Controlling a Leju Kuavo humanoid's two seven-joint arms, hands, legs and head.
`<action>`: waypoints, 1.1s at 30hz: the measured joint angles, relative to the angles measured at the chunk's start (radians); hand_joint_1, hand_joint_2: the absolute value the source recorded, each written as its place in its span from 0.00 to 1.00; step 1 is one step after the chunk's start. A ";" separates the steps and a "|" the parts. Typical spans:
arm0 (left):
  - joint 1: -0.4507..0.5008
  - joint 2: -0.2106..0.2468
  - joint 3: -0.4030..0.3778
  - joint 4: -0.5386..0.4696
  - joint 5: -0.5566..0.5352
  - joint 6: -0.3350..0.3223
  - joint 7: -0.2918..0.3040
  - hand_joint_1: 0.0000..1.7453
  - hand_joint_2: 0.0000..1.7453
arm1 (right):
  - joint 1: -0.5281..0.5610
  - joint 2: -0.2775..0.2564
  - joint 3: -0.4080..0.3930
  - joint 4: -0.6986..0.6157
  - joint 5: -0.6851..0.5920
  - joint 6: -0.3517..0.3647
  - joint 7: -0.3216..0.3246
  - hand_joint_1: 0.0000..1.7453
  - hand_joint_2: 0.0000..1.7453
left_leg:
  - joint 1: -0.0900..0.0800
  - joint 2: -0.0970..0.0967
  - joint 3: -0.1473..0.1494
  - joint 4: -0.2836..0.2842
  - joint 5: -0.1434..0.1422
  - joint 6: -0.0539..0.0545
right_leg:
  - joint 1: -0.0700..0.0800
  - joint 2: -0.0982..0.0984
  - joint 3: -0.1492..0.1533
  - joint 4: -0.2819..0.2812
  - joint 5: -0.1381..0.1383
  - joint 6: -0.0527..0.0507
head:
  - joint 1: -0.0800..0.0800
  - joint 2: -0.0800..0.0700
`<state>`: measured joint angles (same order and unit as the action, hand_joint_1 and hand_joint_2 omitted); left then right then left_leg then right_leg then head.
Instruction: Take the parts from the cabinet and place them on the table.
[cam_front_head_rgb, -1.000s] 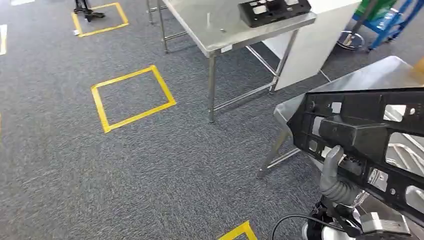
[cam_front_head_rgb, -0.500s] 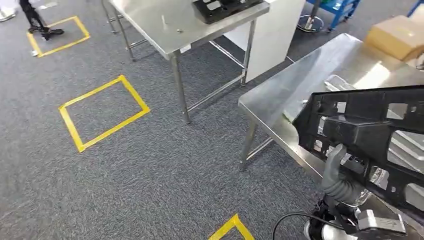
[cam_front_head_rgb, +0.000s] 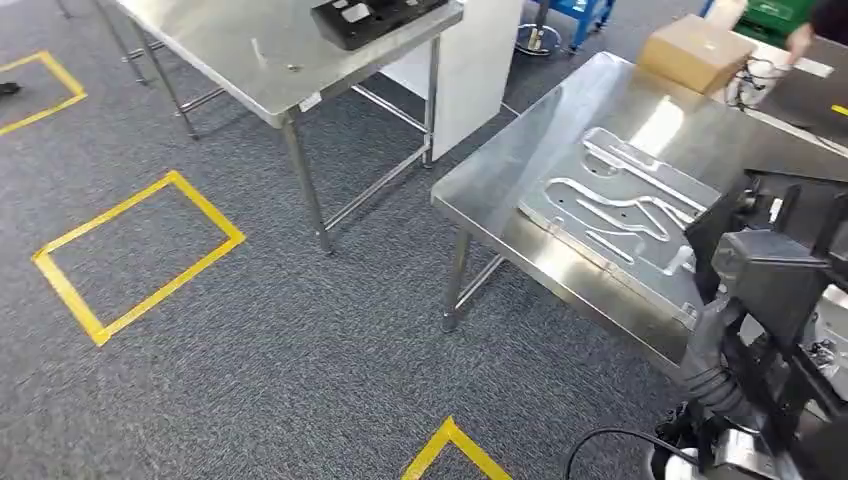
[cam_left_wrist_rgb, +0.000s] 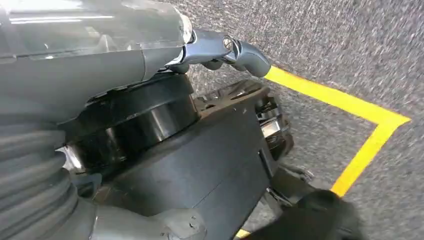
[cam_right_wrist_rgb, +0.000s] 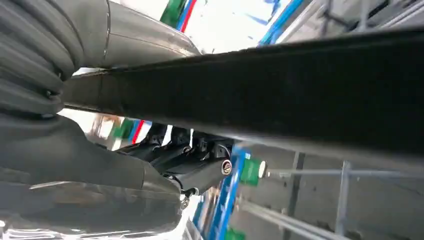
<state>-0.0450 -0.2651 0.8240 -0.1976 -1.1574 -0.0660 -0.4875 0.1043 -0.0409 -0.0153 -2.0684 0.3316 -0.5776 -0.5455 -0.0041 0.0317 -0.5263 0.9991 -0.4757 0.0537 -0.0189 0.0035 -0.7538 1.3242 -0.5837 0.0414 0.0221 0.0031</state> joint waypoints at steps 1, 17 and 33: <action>0.001 0.001 0.000 0.000 -0.003 0.000 0.001 0.00 1.00 | 0.000 -0.011 -0.005 0.001 0.017 -0.006 0.010 1.00 1.00 | 0.000 0.012 0.001 0.000 -0.001 0.000 | -0.002 -0.002 0.008 -0.010 0.017 0.002 | 0.000 0.000; -0.006 0.006 0.000 0.000 -0.009 -0.001 -0.006 0.00 1.00 | 0.009 -0.042 -0.019 0.008 0.080 -0.049 0.026 1.00 1.00 | -0.008 -0.027 -0.116 0.306 -0.142 -0.050 | 0.003 0.043 0.161 -0.307 0.137 -0.057 | -0.010 0.000; 0.001 0.001 0.000 0.000 0.009 0.000 -0.003 0.00 1.00 | 0.027 -0.050 -0.019 0.011 0.112 -0.100 0.042 1.00 1.00 | -0.002 0.019 -0.006 0.012 -0.007 -0.003 | -0.004 -0.007 0.047 -0.086 0.067 0.007 | 0.003 0.000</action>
<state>-0.0442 -0.2640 0.8244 -0.1976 -1.1482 -0.0664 -0.4910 0.1316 -0.0904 -0.0340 -2.0569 0.4440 -0.6779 -0.5032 -0.0057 0.0506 -0.5319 1.0106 -0.4824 0.0504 -0.0231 -0.0032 -0.7073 1.2386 -0.5165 0.0486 0.0252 0.0031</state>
